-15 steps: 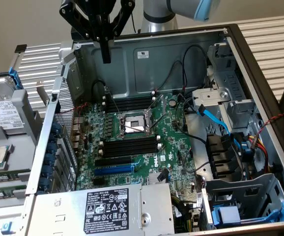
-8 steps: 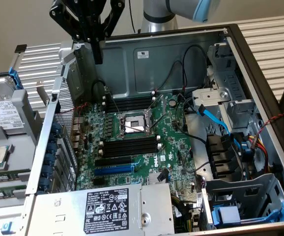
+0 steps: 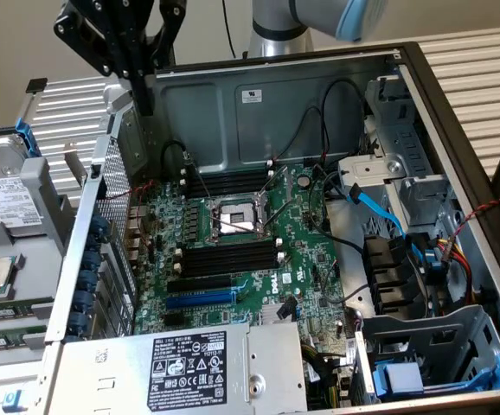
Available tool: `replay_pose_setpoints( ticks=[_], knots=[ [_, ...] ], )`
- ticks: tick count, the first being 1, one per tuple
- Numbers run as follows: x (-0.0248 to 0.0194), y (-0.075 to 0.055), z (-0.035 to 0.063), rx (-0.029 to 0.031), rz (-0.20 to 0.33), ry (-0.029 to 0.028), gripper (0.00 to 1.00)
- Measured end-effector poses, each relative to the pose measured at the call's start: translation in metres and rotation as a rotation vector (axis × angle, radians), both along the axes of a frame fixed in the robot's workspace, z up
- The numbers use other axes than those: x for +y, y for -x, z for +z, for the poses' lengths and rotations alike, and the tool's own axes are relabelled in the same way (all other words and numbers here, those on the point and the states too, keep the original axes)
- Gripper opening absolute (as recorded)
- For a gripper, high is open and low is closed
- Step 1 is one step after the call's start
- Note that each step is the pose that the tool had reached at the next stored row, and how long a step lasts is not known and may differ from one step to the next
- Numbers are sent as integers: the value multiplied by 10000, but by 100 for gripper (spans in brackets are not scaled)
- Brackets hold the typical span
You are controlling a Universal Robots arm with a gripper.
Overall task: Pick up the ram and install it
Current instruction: 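Reach for the ram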
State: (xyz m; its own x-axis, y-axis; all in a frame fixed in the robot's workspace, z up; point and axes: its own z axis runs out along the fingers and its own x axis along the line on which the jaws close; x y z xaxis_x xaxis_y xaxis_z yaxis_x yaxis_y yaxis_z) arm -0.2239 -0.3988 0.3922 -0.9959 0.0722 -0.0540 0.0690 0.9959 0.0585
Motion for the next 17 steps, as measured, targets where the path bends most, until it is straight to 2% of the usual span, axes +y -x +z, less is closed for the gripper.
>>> replay_pose_setpoints(
  ticks=[8, 12, 17],
  knots=[
    [0, 337, -1, -142, 1, -42, 11],
    [-3, 520, -1, -156, 1, -61, 11],
    [-28, 746, -1, -156, 1, -121, 11]
  ],
)
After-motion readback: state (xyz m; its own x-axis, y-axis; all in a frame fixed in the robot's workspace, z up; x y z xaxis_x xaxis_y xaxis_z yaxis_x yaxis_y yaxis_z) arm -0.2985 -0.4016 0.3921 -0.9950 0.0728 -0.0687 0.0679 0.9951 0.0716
